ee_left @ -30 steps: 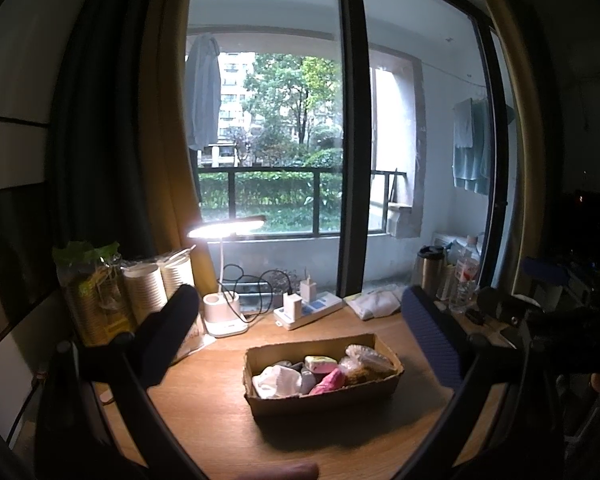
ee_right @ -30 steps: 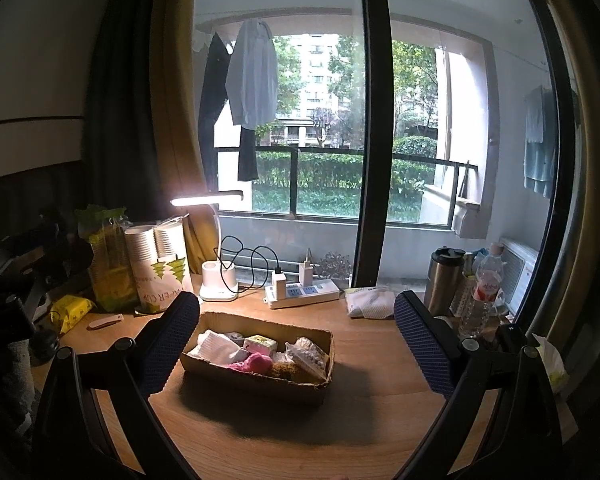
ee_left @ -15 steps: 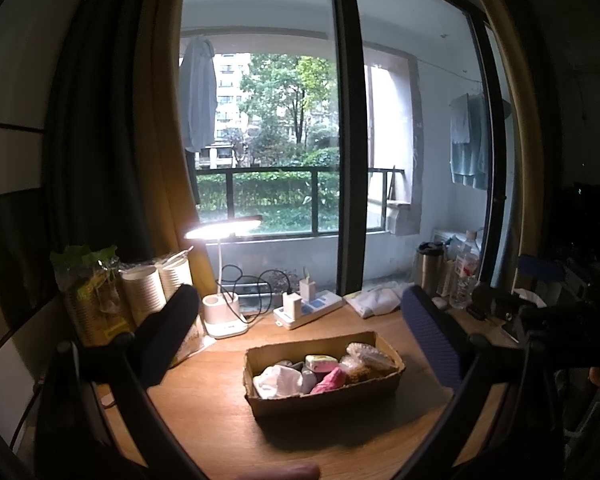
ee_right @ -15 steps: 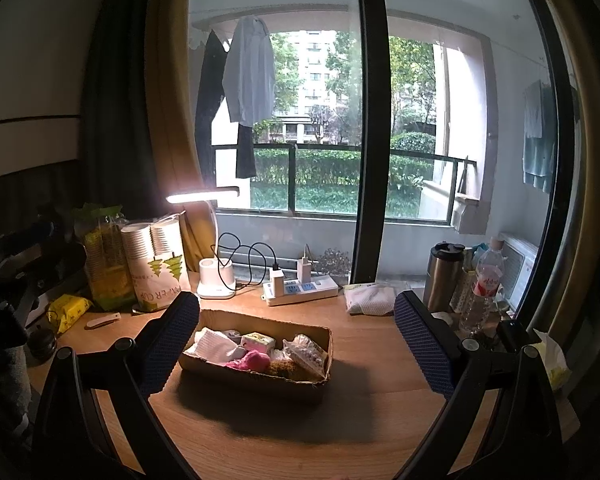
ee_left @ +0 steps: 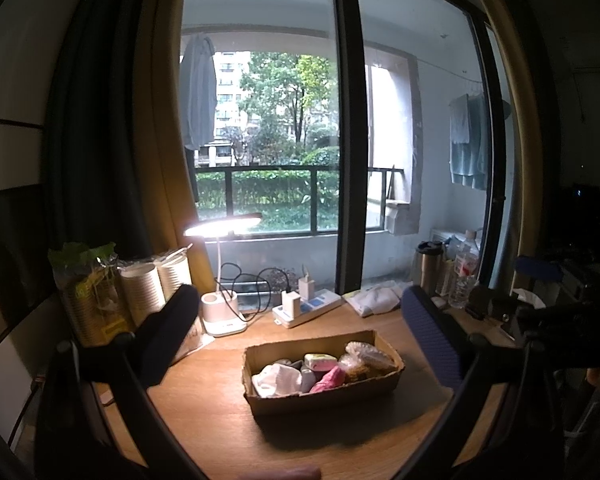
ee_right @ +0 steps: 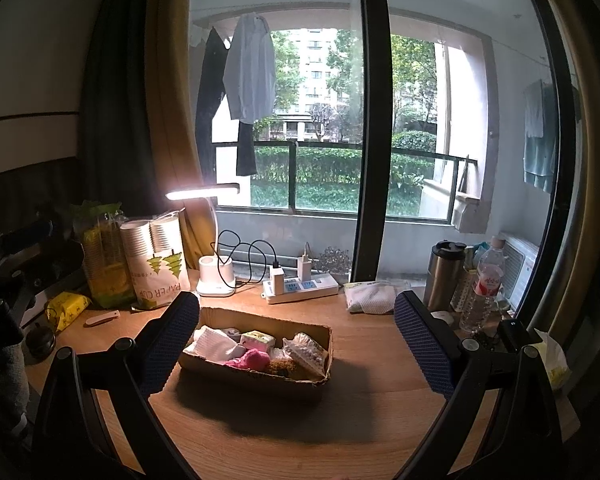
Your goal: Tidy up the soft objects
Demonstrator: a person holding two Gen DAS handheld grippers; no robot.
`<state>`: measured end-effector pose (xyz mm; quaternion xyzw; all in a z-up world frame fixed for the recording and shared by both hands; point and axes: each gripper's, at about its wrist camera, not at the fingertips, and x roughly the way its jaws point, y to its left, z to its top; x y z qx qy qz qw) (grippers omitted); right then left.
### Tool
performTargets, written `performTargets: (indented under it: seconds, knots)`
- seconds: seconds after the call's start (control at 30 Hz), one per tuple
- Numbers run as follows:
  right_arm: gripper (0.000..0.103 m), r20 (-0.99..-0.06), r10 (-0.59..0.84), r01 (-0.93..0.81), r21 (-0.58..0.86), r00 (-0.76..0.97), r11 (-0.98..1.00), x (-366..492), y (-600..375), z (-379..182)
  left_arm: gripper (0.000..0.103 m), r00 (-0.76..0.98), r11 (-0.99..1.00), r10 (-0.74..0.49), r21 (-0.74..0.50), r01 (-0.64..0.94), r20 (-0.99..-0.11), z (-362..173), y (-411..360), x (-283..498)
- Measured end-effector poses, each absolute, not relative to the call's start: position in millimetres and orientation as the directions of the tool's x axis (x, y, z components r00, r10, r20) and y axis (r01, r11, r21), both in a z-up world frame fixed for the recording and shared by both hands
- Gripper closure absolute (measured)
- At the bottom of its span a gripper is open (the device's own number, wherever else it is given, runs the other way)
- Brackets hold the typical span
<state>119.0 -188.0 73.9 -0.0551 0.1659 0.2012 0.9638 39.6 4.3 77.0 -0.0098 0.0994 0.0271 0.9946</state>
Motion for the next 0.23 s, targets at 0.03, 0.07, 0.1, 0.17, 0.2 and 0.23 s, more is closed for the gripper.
performTargets:
  seconds: [0.03, 0.07, 0.1, 0.17, 0.2, 0.23]
  knots:
    - [0.004, -0.343, 0.369, -0.406, -0.039, 0.864, 0.913, 118.8, -187.9, 74.0, 0.001, 0.978, 0.998, 0.052, -0.015, -0.056, -0.2, 76.8, 3.8, 39.7]
    - [0.004, -0.344, 0.37, -0.407, -0.039, 0.863, 0.913, 119.0, -187.5, 73.4, 0.001, 0.978, 0.998, 0.051, -0.015, -0.055, -0.202, 76.4, 3.6, 40.1]
    - [0.004, -0.346, 0.37, -0.407, -0.039, 0.862, 0.912, 119.3, -187.2, 72.8, 0.001, 0.978, 0.998, 0.049, -0.015, -0.053, -0.203, 76.1, 3.2, 40.3]
    - [0.004, -0.349, 0.371, -0.408, -0.037, 0.861, 0.912, 120.5, -186.4, 71.4, 0.001, 0.98, 0.999, 0.038, -0.023, -0.043, -0.197, 75.5, 3.5, 39.2]
    - [0.004, -0.35, 0.371, -0.409, -0.036, 0.86, 0.912, 121.0, -186.5, 70.8, 0.001, 0.98, 0.999, 0.034, -0.027, -0.04, -0.196, 75.8, 3.6, 39.7]
    - [0.004, -0.351, 0.373, -0.41, -0.034, 0.859, 0.912, 122.3, -186.7, 70.2, 0.001, 0.98, 0.999, 0.027, -0.036, -0.035, -0.197, 76.1, 4.2, 41.3]
